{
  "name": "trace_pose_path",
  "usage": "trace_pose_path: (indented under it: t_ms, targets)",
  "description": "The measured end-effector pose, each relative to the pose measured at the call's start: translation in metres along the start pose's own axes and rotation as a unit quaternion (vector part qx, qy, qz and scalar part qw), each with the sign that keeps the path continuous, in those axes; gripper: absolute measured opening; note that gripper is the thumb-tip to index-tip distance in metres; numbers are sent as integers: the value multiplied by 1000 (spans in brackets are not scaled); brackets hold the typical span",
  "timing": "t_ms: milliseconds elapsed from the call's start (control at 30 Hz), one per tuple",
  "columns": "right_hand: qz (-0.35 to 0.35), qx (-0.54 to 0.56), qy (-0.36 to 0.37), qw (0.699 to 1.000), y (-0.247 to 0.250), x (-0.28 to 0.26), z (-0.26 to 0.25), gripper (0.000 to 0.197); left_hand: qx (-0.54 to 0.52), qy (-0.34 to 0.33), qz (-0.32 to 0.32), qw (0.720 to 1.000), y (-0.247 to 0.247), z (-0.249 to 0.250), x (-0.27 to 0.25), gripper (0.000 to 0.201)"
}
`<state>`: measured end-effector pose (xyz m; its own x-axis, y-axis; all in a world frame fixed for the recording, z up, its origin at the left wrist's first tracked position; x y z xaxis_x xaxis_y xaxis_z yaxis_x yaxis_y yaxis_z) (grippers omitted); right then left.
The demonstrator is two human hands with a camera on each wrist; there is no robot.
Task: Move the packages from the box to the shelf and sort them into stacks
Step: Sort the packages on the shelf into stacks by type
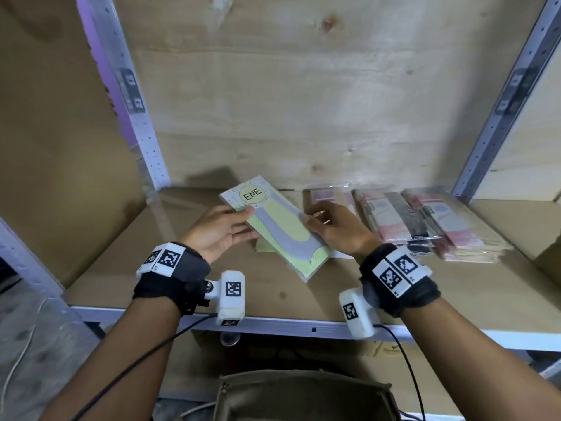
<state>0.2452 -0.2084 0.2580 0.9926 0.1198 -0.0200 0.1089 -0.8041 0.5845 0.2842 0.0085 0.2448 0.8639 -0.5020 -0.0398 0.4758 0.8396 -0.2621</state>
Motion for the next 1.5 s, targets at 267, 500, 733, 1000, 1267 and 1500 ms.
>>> trace_pose_path:
  t_ms: [267,500,733,1000,1267,1500]
  targets:
    - [-69,110,-7,991,5,-8,30,15,53,-36,137,989,10,-4,16,28]
    - [-117,34,4,993,0,-12,32,16,367,-39,209,906,23,3,25,71]
    - [-114,110,36,987,1,-18,28,14,288,-53,199,935,23,-3,26,53]
    - [-68,165,14,984,5,-20,33,8,240,1,235,942,25,-13,19,84]
    - [-16,264,4,965,2,-20,30,15,156,41,270,949,7,-38,20,64]
    - [50,390,-13,919,-8,-15,38,15,313,24,208,927,-25,-42,24,66]
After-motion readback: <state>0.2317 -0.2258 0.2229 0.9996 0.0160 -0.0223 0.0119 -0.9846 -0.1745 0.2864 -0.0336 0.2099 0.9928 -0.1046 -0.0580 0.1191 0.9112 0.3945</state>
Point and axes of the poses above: each hand's wrist, its own x-axis towards the middle knuckle, its own y-axis out of the back of the hand, z = x × y, the point moved 8 cm from there along x, towards the middle knuckle, and after that the axes turned 10 degrees about -z, right-handed, at the moved point
